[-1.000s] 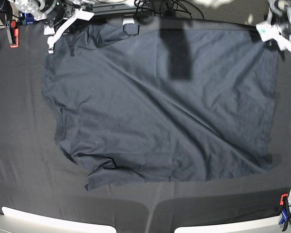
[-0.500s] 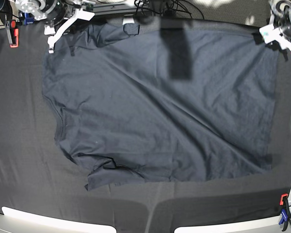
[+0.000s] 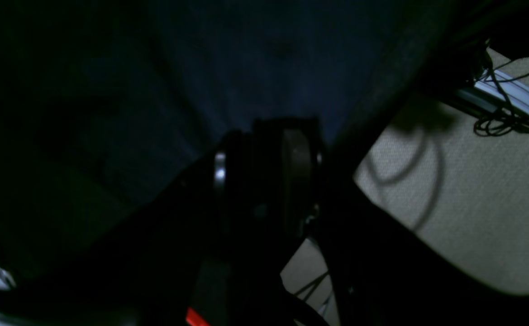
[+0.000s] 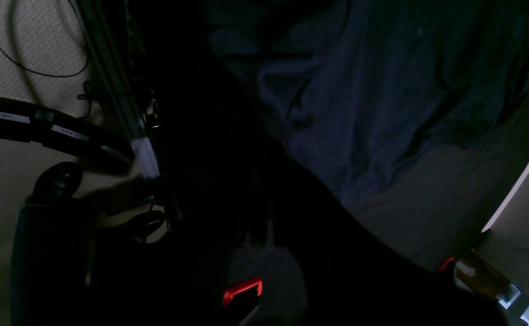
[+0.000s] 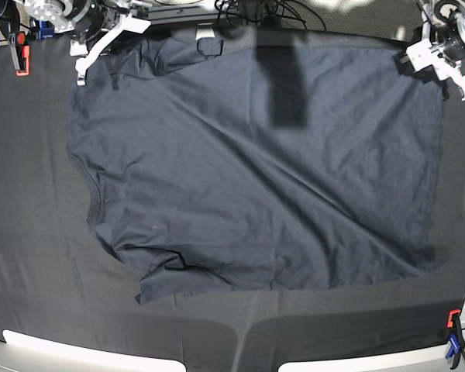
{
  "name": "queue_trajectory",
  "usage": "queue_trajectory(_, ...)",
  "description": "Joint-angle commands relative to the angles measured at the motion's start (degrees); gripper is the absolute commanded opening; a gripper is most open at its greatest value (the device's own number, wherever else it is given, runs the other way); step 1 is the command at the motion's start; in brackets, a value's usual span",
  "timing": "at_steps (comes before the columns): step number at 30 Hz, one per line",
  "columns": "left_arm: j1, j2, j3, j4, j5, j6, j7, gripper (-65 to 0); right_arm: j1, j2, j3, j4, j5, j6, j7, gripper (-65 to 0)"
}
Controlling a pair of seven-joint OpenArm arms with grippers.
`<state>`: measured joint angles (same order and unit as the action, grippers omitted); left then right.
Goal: Layout the t-shirt on the table in an organized manner, then fold the t-shirt properly
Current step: 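Hold the shirt corners still with both grippers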
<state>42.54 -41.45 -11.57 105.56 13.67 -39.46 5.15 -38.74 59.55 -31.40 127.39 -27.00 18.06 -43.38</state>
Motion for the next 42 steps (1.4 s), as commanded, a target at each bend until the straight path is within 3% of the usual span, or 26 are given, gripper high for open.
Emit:
queue_trajectory(1,0.33,-0.81,-0.39,1.14,-1.57,0.04,-0.72,-51.3,-0.02,0.92,0.31,0.9,-0.5,-0.59,-0.2,-65.0)
queue_trajectory(16,3.3,-0.79,-0.37,1.2,-3.26,-0.54,-0.94,-51.1,0.0,0.9,0.33,0.9,-0.52,-0.59,-0.2,-65.0)
queue_trajectory(23,3.15,-0.26,-0.37,1.2,-3.04,-0.54,-0.48,-42.2,0.0,0.9,0.33,0.9,-0.52,-0.59,-0.2,-65.0)
queue_trajectory(28,3.15,0.68,-0.33,1.2,1.46,-0.54,-0.72,-41.7,0.0,0.13,0.33,0.9,-1.62,-0.61,-0.2,-65.0)
queue_trajectory(33,2.99,0.63,-0.33,1.07,2.8,-0.54,-0.7,-41.7,-0.02,-0.02,0.46,0.9,-1.57,-2.71,-0.35,-65.0)
queue_trajectory(42,2.99,0.63,-0.33,0.48,5.81,-0.54,-0.55,-41.7,-0.02,-0.02,0.74,0.9,-1.55,-2.71,-0.61,-65.0)
